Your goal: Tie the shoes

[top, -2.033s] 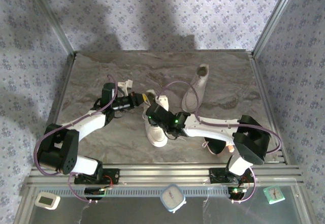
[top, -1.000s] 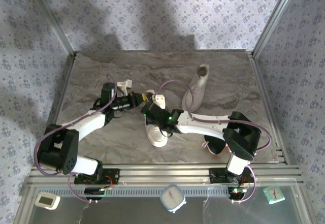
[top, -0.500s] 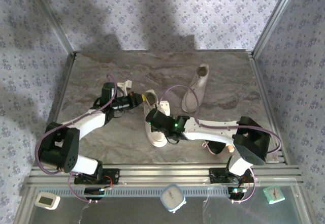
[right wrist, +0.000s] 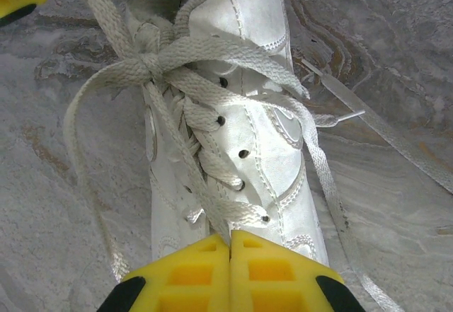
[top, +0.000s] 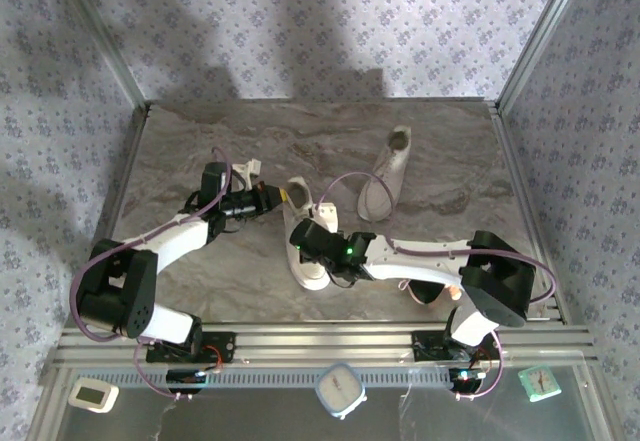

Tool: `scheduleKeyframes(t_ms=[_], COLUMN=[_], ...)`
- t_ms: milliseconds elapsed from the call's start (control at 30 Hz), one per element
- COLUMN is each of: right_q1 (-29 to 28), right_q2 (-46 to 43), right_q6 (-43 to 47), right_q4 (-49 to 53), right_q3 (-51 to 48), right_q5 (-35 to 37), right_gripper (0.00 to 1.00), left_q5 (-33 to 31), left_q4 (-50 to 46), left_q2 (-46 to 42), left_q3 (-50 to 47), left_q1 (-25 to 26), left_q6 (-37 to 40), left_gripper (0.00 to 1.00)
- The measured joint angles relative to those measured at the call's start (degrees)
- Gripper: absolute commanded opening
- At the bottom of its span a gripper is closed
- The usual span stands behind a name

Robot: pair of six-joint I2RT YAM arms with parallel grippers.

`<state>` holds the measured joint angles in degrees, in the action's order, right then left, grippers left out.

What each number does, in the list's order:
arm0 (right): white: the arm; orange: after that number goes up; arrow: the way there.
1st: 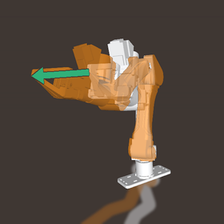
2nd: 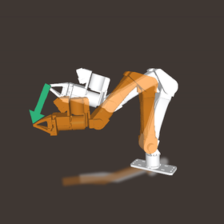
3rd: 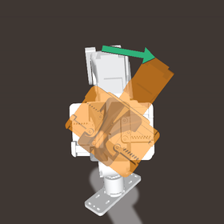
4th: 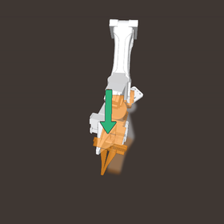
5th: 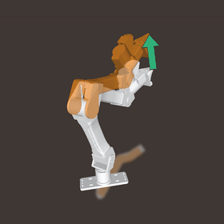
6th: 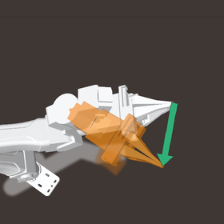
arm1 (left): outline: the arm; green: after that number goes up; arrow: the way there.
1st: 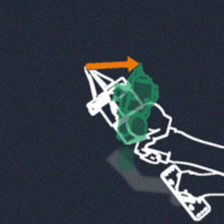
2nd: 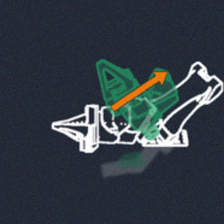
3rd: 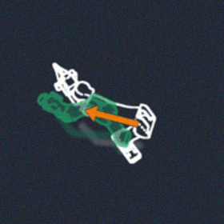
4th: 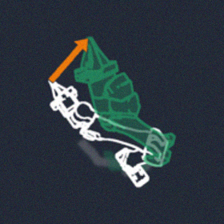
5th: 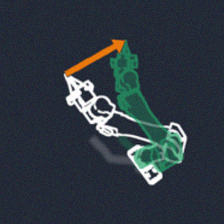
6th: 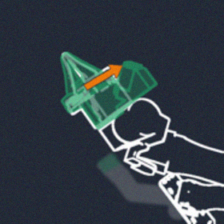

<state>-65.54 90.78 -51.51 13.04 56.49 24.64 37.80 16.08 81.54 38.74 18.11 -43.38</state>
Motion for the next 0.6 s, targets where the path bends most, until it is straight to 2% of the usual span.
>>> scheduleKeyframes(t_ms=[300,333,367,400,500,600], right_q1=[-0.6,-0.6,-0.6,-0.6,-1.2,-1.5], right_q2=[0.0,-0.1,-0.2,-0.4,-3.5,-9.2], right_q6=[-0.1,0.1,0.4,1.1,3.8,6.3], right_q4=[0.0,0.0,0.0,0.2,0.7,0.5], right_q3=[0.0,0.0,0.0,0.0,-1.4,-4.4], right_q5=[0.0,0.0,0.0,0.0,0.2,1.4], right_gripper=[0.00,0.17,0.38,0.49,0.61,0.65], left_q5=[-0.3,0.3,1.2,1.7,3.0,2.4], left_q4=[-1.0,-0.4,0.5,1.3,4.1,4.3], left_q2=[0.0,0.0,0.0,0.0,-1.4,-7.2], left_q3=[0.1,0.1,0.1,0.1,-0.3,-3.1], left_q1=[0.0,0.0,0.0,0.0,0.3,2.3], left_q6=[0.2,0.2,0.2,0.3,1.2,3.7], left_gripper=[0.00,0.00,0.05,0.08,0.33,0.53])
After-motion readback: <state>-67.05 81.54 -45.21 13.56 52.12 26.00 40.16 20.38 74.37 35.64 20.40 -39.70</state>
